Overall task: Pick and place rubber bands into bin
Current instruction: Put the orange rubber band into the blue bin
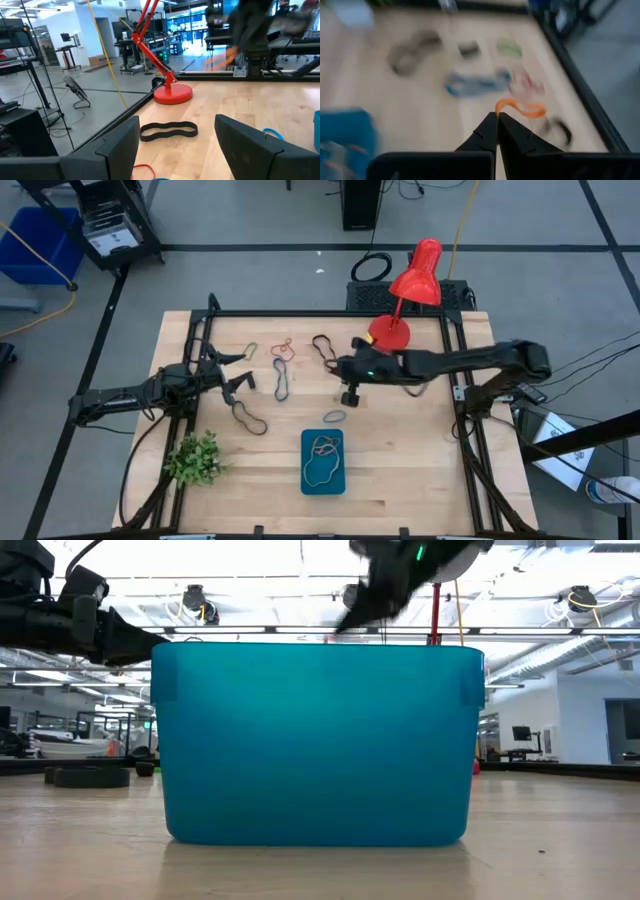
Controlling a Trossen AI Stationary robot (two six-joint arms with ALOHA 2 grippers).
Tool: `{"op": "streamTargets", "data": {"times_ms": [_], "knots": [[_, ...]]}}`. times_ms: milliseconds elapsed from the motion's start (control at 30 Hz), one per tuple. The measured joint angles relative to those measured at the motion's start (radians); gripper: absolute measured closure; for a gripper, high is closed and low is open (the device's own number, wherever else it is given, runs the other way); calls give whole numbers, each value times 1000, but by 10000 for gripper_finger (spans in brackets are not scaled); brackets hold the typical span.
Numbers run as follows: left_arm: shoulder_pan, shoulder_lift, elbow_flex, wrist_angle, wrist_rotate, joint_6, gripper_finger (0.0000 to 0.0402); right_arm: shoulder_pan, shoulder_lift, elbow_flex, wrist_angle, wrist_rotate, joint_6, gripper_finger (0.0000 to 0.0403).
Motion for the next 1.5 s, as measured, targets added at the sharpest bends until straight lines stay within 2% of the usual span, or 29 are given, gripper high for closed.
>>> {"op": "streamTargets", "data": {"times_ms": [167,333,500,667,833,1067,1200,1500], "knots": [[0,0,0,1,0,0,135,105,-104,0,140,-1,11,402],[0,0,0,2,0,0,135,221,-129,2,269,-5,-39,402],[0,0,0,2,0,-6,135,322,-94,31,232,-6,-90,403],[0,0,0,3,1,-21,135,387,9,60,149,-8,-72,403],[0,0,0,2,1,-29,135,405,137,65,131,-82,15,403],[0,3,0,0,1,-32,135,396,276,65,126,-98,90,403],[0,4,0,0,1,-32,135,382,322,65,125,-168,140,403],[0,4,0,-1,1,-31,135,365,352,65,85,-168,191,403]]}}
